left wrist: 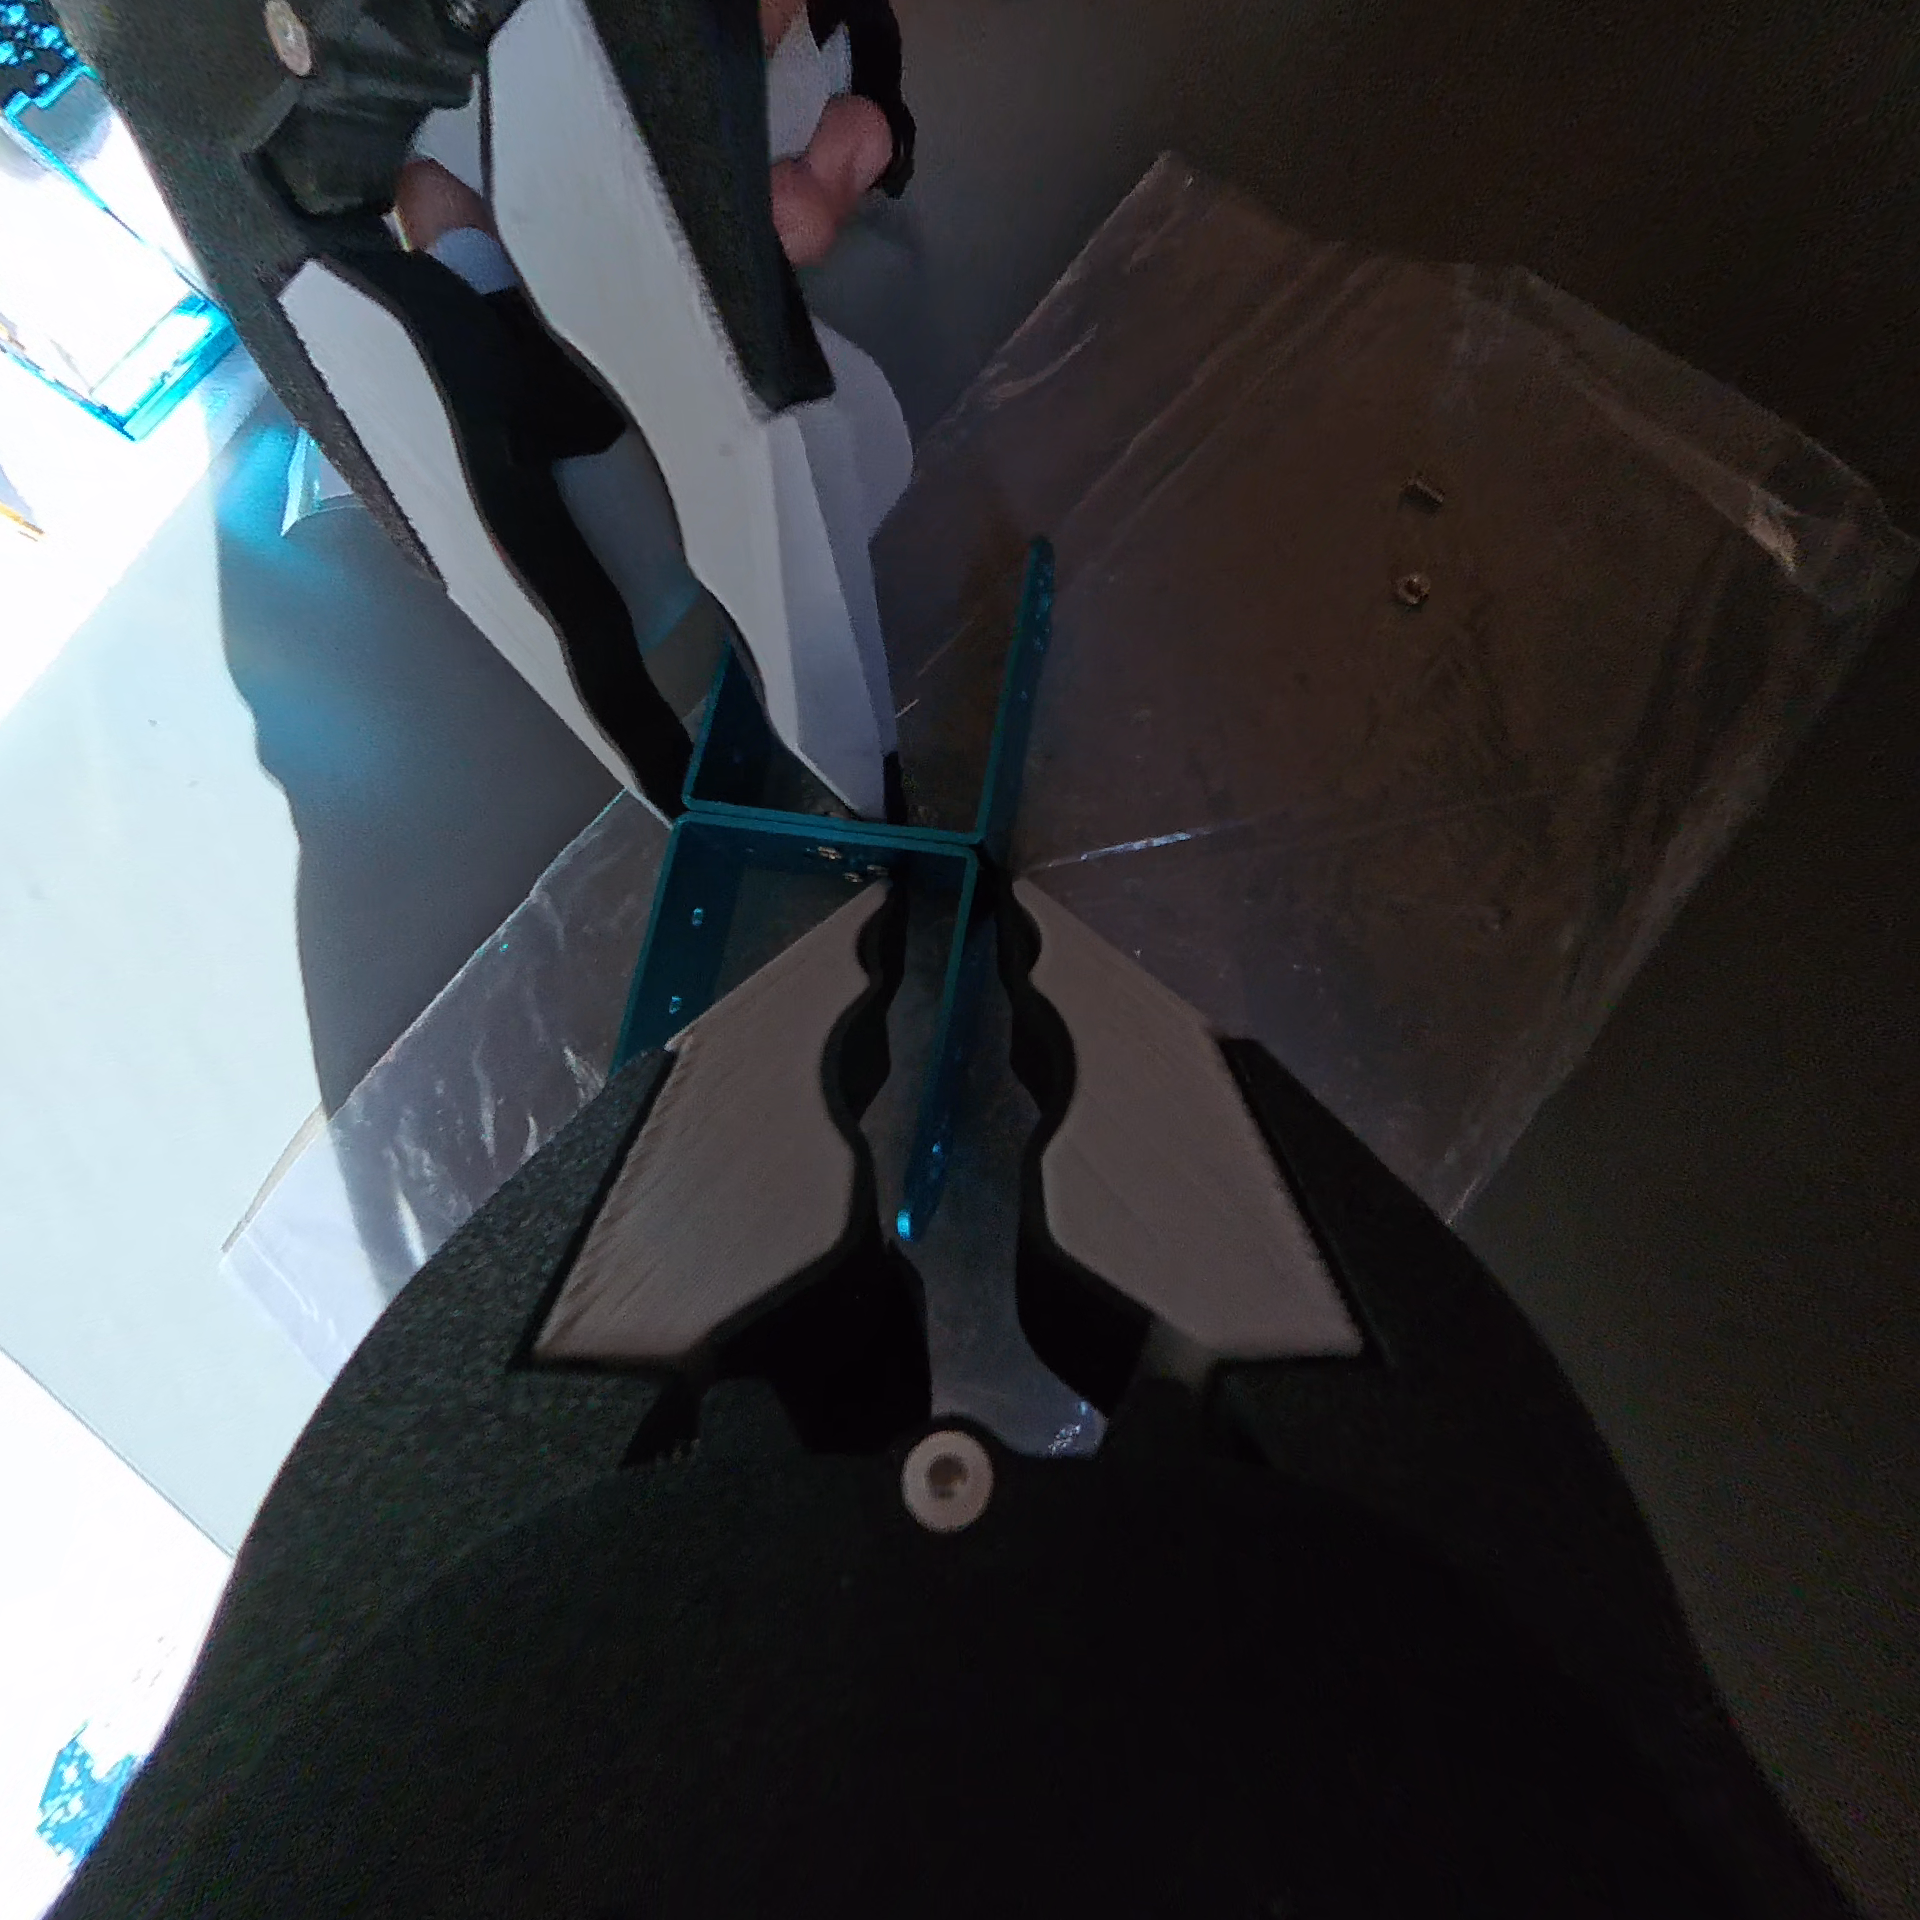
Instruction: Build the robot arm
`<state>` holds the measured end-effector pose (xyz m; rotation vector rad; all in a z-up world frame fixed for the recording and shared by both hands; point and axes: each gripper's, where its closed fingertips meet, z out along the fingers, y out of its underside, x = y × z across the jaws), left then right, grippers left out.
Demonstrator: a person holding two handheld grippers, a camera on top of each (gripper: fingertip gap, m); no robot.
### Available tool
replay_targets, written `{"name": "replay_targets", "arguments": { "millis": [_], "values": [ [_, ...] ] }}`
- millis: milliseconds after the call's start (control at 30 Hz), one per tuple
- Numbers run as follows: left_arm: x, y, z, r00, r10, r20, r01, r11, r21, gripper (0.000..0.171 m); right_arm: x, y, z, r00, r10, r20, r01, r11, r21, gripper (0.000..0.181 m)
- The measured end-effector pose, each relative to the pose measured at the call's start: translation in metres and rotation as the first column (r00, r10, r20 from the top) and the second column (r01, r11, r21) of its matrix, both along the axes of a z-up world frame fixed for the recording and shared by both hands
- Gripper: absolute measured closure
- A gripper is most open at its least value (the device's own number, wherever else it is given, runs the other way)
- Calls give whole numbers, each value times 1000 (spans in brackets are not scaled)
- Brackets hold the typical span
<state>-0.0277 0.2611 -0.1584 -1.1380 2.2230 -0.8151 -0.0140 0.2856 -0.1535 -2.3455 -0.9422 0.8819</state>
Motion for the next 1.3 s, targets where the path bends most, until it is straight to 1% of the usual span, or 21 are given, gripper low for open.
{"name": "replay_targets", "arguments": {
  "millis": [167,233,300,500,600,667,700,767,1000,1167,1300],
  "values": [
    [0,0,0,1000,2,6,-2,1000,-6,157,0,0,1,998,-15,-61,14,1000,-23,148],
    [0,-1,0,1000,1,5,-1,1000,-7,156,0,0,1,998,-18,-68,17,1000,-5,147],
    [1,-1,0,1000,-1,5,1,1000,-7,156,0,-1,1,998,-13,-62,14,1000,14,145],
    [1,-1,0,1000,3,6,-3,1000,-5,156,0,-1,-1,1000,8,16,-9,998,65,142],
    [0,0,0,1000,21,14,-21,1000,1,156,0,0,-1,1000,2,0,-2,999,47,143],
    [2,4,2,997,56,53,-58,997,43,143,0,0,0,1000,-5,-20,5,1000,30,146],
    [1,4,3,997,58,59,-61,996,58,142,0,0,0,1000,-6,-24,6,1000,29,146],
    [-1,0,2,998,44,54,-48,996,69,148,-2,-1,0,1000,-2,-26,2,1000,24,146],
    [-1,2,2,997,67,26,-69,994,88,148,-2,0,-1,1000,-4,-21,4,1000,22,146],
    [-2,2,2,997,72,17,-74,987,140,149,-2,0,-1,1000,-4,-13,5,1000,23,147],
    [-2,2,2,997,81,1,-81,984,156,150,-3,0,-1,1000,-6,-8,6,1000,24,146]
  ]
}}
